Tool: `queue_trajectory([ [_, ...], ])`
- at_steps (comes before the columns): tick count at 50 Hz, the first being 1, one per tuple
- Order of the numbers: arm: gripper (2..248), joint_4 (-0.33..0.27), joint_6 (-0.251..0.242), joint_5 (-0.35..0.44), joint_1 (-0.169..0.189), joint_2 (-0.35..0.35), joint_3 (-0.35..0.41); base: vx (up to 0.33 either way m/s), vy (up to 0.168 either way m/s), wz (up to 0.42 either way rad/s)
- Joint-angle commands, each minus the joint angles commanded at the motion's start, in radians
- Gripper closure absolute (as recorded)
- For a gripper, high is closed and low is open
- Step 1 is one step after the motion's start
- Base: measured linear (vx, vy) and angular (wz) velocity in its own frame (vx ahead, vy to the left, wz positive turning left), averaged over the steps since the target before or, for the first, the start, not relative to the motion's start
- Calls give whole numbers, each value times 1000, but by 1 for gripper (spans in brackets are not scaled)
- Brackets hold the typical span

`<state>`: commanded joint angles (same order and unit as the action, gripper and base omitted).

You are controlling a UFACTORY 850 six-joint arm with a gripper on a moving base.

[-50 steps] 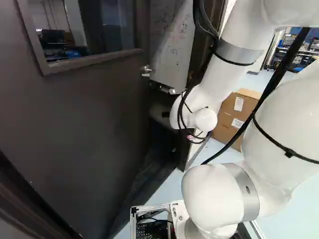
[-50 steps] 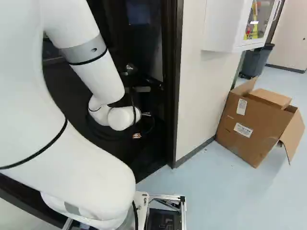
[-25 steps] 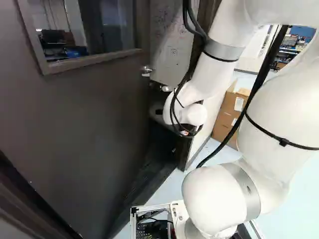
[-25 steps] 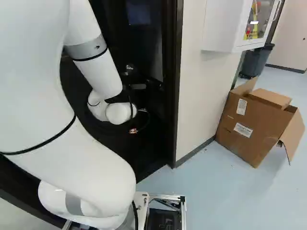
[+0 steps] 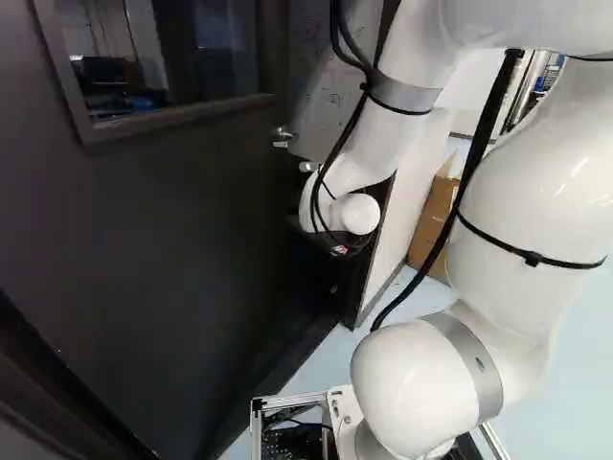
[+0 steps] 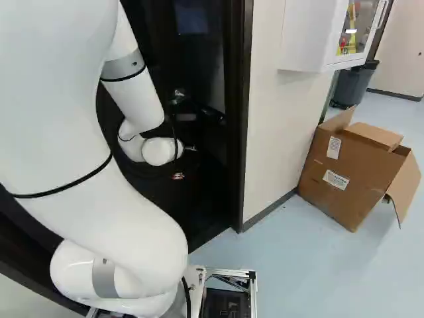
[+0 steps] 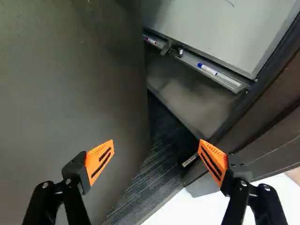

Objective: Open the door and move inside

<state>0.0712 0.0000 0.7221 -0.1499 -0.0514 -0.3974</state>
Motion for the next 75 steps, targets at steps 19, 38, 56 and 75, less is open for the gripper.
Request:
queue_trajectory([
  [19,3,26,0,67,-66,-22,-23,0,0,0],
  [38,3,46,0,127,-131,-41,-44,0,0,0],
  [56,3,71,0,171,-190,-63,-68,0,0,0],
  [75,3,85,0,209,-249,-91,-99,0,0,0],
])
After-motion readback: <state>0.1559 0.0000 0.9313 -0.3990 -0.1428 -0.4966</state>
